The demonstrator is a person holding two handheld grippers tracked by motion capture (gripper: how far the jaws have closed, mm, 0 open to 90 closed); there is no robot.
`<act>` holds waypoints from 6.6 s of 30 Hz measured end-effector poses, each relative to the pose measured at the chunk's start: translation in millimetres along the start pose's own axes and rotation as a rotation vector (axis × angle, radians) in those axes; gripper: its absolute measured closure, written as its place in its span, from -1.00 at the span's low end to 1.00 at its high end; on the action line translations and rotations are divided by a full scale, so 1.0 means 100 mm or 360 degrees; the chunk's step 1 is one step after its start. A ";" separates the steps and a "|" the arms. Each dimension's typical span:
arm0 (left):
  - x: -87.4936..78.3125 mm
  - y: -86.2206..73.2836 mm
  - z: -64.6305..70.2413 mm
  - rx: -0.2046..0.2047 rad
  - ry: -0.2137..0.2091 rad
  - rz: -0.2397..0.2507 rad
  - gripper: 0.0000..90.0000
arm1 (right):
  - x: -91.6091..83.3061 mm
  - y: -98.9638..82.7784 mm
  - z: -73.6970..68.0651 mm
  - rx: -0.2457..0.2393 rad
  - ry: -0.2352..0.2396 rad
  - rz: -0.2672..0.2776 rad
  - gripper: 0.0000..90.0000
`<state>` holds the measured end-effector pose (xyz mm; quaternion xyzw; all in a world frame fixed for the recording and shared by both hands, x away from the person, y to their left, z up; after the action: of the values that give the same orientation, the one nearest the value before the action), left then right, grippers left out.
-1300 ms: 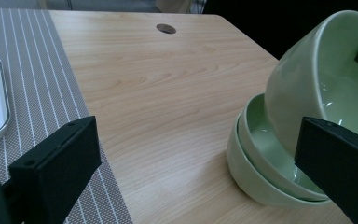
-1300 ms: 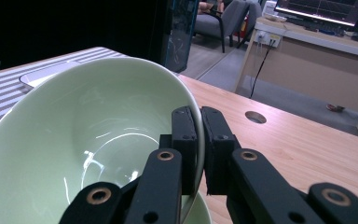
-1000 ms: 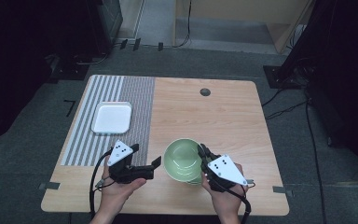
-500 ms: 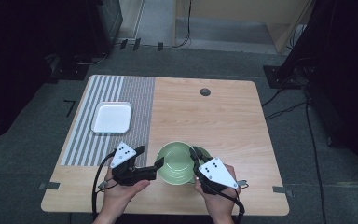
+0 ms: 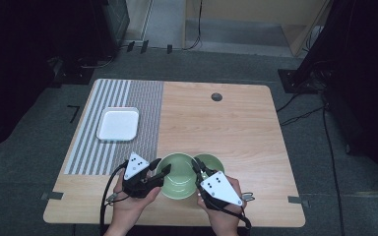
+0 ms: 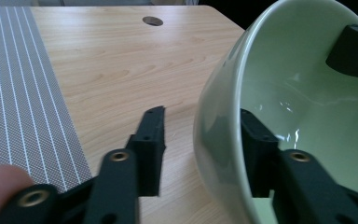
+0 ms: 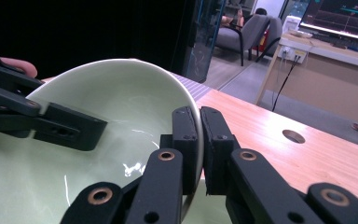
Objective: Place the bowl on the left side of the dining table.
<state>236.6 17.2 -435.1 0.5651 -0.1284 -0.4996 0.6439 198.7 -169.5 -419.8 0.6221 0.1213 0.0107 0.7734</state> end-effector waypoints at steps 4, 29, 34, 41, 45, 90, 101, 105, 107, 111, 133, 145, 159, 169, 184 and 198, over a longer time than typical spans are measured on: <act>-0.01 -0.01 0.00 0.0028 0.0015 -0.0012 0.68 | -0.01 0.00 -0.06 -0.0017 -0.0013 0.0009 0.93; -0.11 -0.02 -0.17 0.0126 -0.0039 0.0017 0.88 | -0.06 -0.03 -0.22 0.0062 -0.0041 0.0073 0.87; -0.16 0.00 -0.22 0.0123 -0.0044 0.0051 0.88 | -0.06 0.02 -0.14 0.0178 -0.0053 0.0088 0.13; -0.25 0.03 -0.32 0.0089 -0.0025 0.0101 0.88 | -0.05 0.06 -0.07 0.0291 0.0024 0.0019 -0.33; -0.32 0.06 -0.41 0.0065 -0.0002 0.0132 0.88 | -0.04 0.07 -0.05 0.0322 0.0092 -0.0034 -0.54; -0.90 0.12 -1.11 -0.0095 0.0275 0.0333 0.88 | 0.17 -0.58 1.24 0.0327 -0.0292 -0.0282 -0.67; -0.98 0.10 -1.23 -0.0126 0.0306 0.0352 0.88 | 0.20 -0.88 1.52 0.0324 -0.0371 -0.0388 -0.67; -1.00 0.09 -1.27 -0.0140 0.0314 0.0361 0.89 | 0.21 -1.03 1.61 0.0302 -0.0397 -0.0460 -0.67; -1.01 0.09 -1.28 -0.0147 0.0319 0.0366 0.89 | 0.21 -1.12 1.66 0.0299 -0.0426 -0.0502 -0.67; -1.03 0.08 -1.31 -0.0156 0.0326 0.0367 0.89 | 0.23 -1.27 1.75 0.0347 -0.0417 -0.0574 -0.67; -1.09 0.07 -1.42 -0.0190 0.0362 0.0383 0.89 | 0.12 -1.68 2.00 0.0329 -0.0391 -0.0953 -0.67; -1.13 0.15 -1.59 -0.0228 0.0381 0.0390 0.89 | 0.06 -1.70 1.97 0.0259 -0.0357 -0.0970 -0.79; -1.01 0.32 -1.89 -0.0296 0.0411 0.0374 0.89 | 0.04 -1.70 1.96 0.0259 -0.0348 -0.0977 -0.84; -0.88 0.38 -2.07 -0.0357 0.0452 0.0361 0.89 | 0.05 -1.71 1.96 0.0253 -0.0344 -0.0991 -0.92; -0.68 0.40 -2.34 -0.0444 0.0569 0.0281 0.89 | 0.05 -1.71 1.96 0.0246 -0.0337 -0.0993 -0.94; -0.40 0.42 -2.60 -0.0620 0.0621 0.0106 0.89 | 0.05 -1.71 1.96 0.0246 -0.0331 -0.0998 -0.96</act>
<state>428.5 199.0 -468.2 0.5117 0.0781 -0.3750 0.7691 220.0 -394.8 -547.0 0.6091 0.2275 -0.3004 0.6979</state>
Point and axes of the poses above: each handheld gripper's, and its own axes: x roughly forward along the jaws, y roughly out of its top, z roughly to its right, the point moved 3 cm from there along x, roughly forward along the jaws, and after that the axes turned 15 degrees about -y, right-handed, at the moved point
